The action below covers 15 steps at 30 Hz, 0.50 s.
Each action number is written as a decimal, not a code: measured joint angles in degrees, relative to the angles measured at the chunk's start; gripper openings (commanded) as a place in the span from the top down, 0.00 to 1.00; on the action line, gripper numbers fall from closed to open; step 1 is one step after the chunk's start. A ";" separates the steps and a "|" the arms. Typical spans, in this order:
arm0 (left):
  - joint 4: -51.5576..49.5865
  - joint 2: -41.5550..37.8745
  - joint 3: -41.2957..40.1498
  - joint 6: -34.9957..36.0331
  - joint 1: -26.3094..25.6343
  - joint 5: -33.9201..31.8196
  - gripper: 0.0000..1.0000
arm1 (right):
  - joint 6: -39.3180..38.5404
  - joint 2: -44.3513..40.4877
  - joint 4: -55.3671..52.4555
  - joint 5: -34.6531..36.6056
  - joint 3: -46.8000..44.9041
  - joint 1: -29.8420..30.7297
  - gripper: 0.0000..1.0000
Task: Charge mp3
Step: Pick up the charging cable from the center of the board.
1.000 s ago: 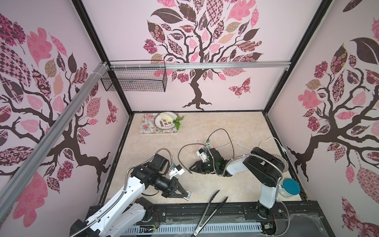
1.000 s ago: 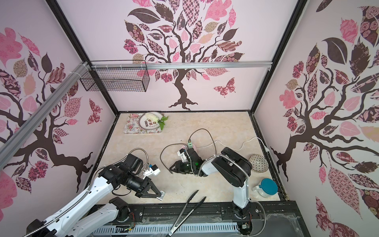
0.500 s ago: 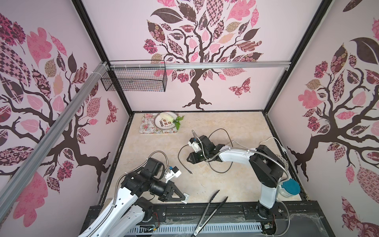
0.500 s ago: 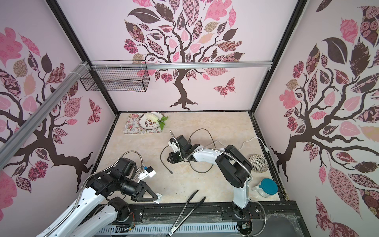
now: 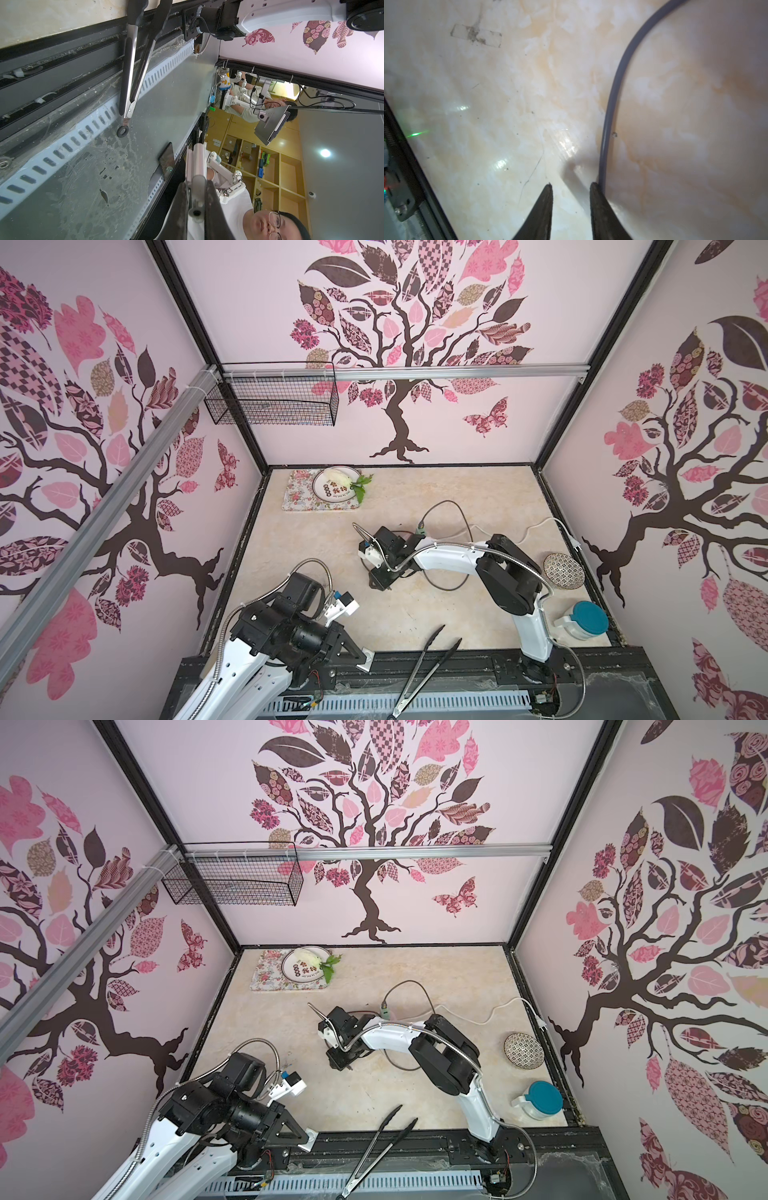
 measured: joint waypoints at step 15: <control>-1.51 -2.84 -1.64 0.24 0.00 -1.01 1.00 | -2.27 -0.46 -8.17 8.96 3.34 0.17 0.67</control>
